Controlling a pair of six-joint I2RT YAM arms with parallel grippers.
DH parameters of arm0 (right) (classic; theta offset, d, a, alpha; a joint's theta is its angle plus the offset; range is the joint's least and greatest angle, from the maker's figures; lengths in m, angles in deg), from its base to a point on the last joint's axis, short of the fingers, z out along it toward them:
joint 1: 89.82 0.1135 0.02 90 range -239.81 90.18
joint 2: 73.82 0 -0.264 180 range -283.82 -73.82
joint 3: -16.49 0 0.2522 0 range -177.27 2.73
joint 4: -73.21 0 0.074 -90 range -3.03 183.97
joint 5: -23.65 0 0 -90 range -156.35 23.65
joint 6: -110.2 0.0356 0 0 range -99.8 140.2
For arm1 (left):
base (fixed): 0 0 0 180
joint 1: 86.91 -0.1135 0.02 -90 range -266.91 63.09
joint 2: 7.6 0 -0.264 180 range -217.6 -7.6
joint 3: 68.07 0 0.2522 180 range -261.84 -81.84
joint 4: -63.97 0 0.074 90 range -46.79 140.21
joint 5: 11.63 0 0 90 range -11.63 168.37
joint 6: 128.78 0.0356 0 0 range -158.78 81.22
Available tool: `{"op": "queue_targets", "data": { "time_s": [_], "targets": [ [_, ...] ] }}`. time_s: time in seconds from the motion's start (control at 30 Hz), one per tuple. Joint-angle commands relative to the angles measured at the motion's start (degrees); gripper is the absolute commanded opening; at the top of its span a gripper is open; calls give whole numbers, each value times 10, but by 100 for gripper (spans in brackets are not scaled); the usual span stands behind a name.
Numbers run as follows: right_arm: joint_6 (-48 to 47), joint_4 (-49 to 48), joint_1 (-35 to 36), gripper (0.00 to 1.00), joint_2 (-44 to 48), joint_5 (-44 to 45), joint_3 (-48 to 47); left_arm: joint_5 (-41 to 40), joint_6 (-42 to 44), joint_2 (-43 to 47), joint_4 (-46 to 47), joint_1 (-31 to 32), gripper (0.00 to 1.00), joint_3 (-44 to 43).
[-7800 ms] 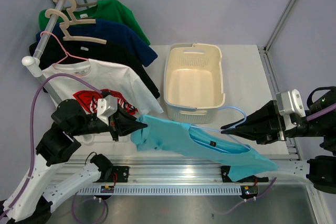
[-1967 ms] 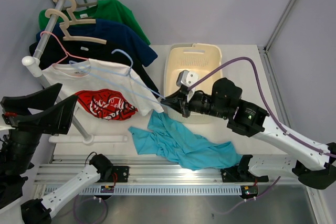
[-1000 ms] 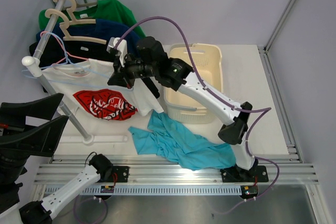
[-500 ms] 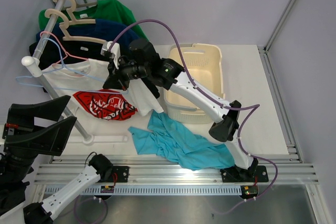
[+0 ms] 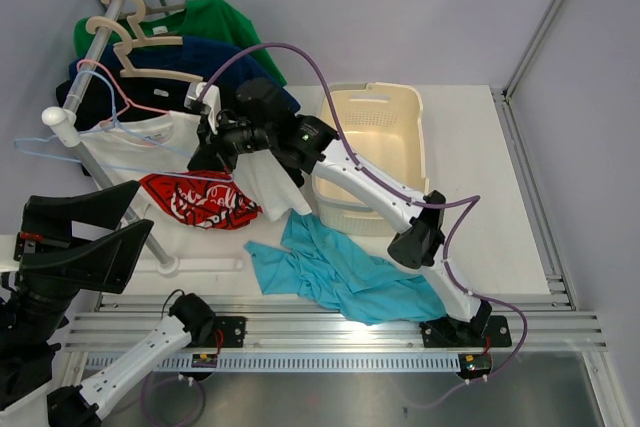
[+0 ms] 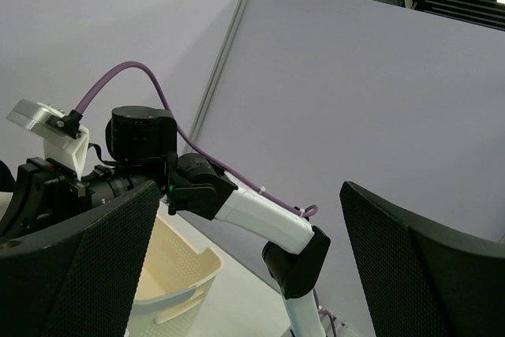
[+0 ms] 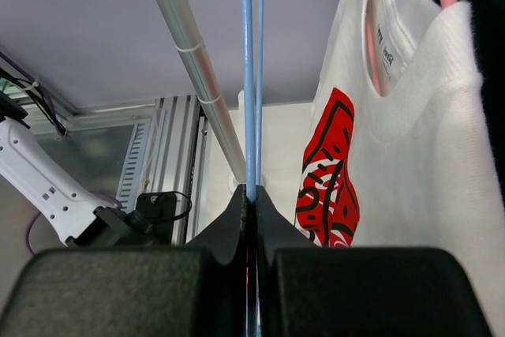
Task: Remove the t-shirt from the hanger
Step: Place the hanger at the clothesline.
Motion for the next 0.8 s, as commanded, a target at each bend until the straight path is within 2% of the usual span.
{"op": "queue_targets", "data": {
  "time_s": [0.0,0.3,0.77],
  "targets": [
    [11,-13,6,1,-8,0,-17,2,12,8,16,-2,99,6],
    [14,-29,5,1,-1,22,-7,-9,18,10,16,-2,99,15],
    [51,-51,6,0,-46,1,-70,-3,8,-8,22,-2,99,-3]
  ]
}}
